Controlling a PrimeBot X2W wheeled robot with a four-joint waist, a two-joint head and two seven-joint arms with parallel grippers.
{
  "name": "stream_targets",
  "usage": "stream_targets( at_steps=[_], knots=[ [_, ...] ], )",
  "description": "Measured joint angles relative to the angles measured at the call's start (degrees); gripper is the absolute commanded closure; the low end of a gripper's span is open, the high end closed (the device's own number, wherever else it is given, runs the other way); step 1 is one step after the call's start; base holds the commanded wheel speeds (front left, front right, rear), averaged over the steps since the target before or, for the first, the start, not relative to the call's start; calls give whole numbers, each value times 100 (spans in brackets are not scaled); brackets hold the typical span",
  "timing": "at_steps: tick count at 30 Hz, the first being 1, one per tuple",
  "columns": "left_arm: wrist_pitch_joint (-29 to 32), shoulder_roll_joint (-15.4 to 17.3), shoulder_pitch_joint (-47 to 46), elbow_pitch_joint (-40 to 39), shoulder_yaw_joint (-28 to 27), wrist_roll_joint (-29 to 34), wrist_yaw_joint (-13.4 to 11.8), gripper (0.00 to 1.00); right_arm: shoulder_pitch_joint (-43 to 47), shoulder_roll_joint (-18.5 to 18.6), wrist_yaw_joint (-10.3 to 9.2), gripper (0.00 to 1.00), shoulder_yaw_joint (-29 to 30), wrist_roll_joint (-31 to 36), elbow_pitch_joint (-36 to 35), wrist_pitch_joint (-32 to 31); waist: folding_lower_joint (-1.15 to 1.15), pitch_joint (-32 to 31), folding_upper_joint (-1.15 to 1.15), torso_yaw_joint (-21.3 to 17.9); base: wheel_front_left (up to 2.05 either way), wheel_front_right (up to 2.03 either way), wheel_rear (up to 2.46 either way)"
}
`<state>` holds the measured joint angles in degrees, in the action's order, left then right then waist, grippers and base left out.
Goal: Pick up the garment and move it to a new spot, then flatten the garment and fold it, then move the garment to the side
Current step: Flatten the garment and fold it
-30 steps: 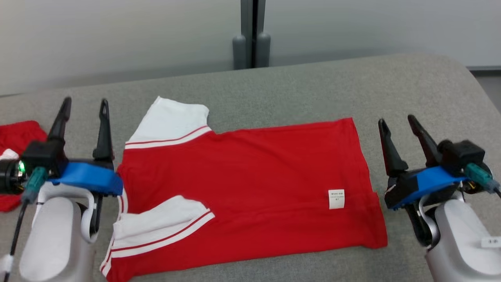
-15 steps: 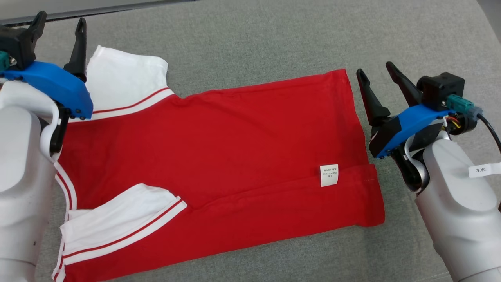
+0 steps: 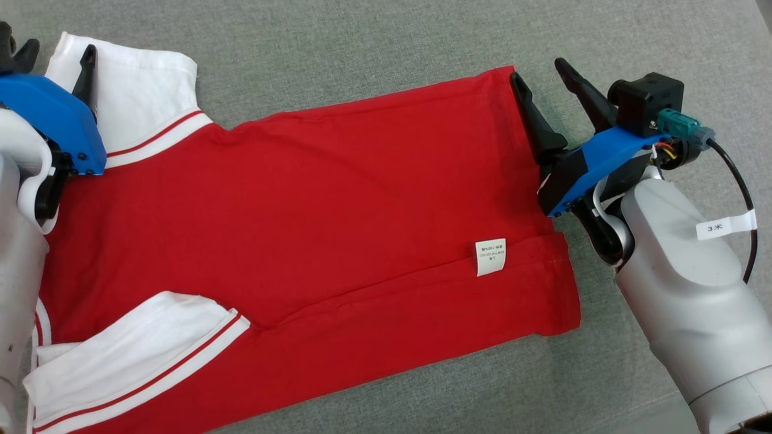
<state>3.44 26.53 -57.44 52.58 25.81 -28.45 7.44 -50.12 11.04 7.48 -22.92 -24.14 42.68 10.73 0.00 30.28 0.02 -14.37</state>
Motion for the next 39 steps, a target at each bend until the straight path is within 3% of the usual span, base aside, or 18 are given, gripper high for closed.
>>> stream_targets(
  at_steps=[9,10,12,25,38,39],
  knots=[
    [307,23,-267,343,347,-578,0,0,-188,44,0,0,-386,-300,240,151,-1,86,-2,-97,0,0,0],
    [354,21,-281,352,381,-664,0,27,-214,45,0,0,-432,-331,260,152,-1,85,-2,-99,0,0,0],
    [387,23,-309,366,466,-773,0,100,-266,48,0,0,-505,-378,308,154,-1,79,-2,-93,0,0,0],
    [-121,-48,-404,286,1015,-1090,0,100,-432,229,0,0,-1013,-1131,483,-141,0,-87,-2,95,0,0,0],
    [-476,-155,-633,168,1560,-1348,0,100,-737,229,0,0,-1326,-1567,1206,-316,0,12,-1,420,0,0,0],
    [-515,-158,-640,163,1592,-1371,0,100,-777,220,0,52,-1354,-1588,1255,-319,0,15,-1,442,0,0,0]
  ],
)
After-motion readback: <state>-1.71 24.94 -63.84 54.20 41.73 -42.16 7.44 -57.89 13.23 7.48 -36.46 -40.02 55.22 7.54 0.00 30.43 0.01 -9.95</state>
